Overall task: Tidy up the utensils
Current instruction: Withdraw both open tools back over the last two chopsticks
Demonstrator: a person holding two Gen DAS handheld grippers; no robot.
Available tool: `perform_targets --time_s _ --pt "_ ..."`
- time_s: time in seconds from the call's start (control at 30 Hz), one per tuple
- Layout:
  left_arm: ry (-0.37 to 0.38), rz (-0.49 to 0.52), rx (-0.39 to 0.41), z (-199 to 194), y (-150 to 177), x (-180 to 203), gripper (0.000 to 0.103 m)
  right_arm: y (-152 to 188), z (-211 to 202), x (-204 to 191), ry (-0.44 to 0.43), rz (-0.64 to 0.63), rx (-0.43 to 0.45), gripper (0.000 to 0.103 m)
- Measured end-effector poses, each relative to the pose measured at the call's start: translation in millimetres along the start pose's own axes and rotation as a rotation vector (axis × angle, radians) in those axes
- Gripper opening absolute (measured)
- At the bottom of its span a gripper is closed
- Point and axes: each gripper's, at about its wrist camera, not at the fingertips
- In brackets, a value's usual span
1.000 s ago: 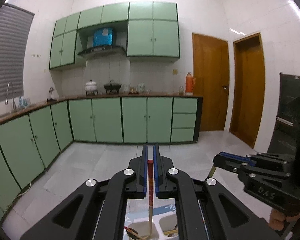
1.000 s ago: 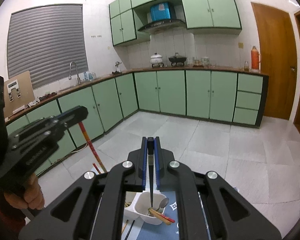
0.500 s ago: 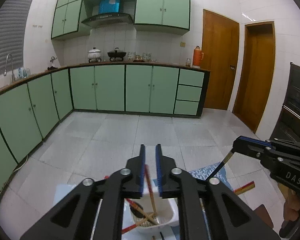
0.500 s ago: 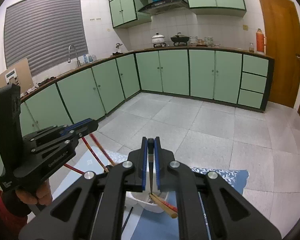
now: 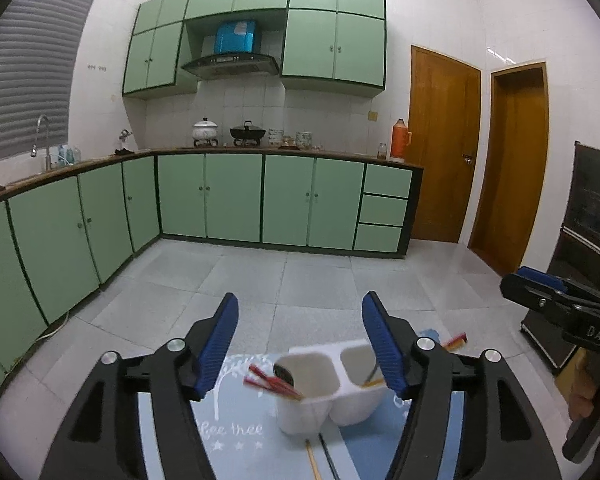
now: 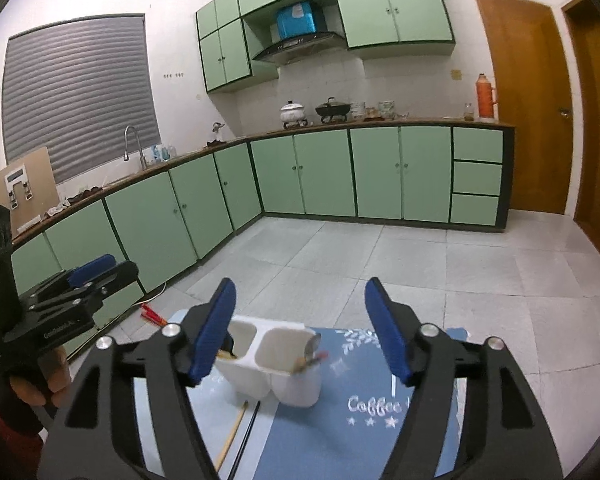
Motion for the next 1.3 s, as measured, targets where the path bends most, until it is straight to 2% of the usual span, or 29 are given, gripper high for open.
perform_targets --time_s 0.2,0.33,0.47,0.63,0.73,1.0,1.3 --pt "-0.033 0.002 -0.010 -33 40 -1 0.073 41 -28 -16 0.028 0.021 -0.017 0.082" --pt "-0.061 0.004 -0.053 -46 76 -7 0.079 74 -37 -35 0.039 0.000 -0.058 0.087" --pt "-0.085 -0.003 -0.102 -51 110 -16 0.084 109 -37 -54 0.041 -0.010 -0.118 0.088" --pt "-0.131 0.017 -0.140 -59 163 -31 0.085 154 -34 -80 0.038 -0.003 -0.169 0.088" --pt "-0.152 -0.004 -0.165 -61 186 -41 0.085 174 -32 -96 0.041 -0.007 -0.179 0.088" --pt "-0.169 -0.016 -0.167 -65 212 -57 0.085 197 -25 -119 0.063 0.005 -0.163 0.087" --pt "-0.177 -0.049 -0.154 -72 214 -72 0.085 213 -15 -134 0.061 0.025 -0.197 0.075"
Point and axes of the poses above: each gripper's, at about its wrist camera, not at the fingertips, and z roughly the way its jaws point, x to its right, y to its underside, and after that the axes turned 15 degrees about -z, right-handed
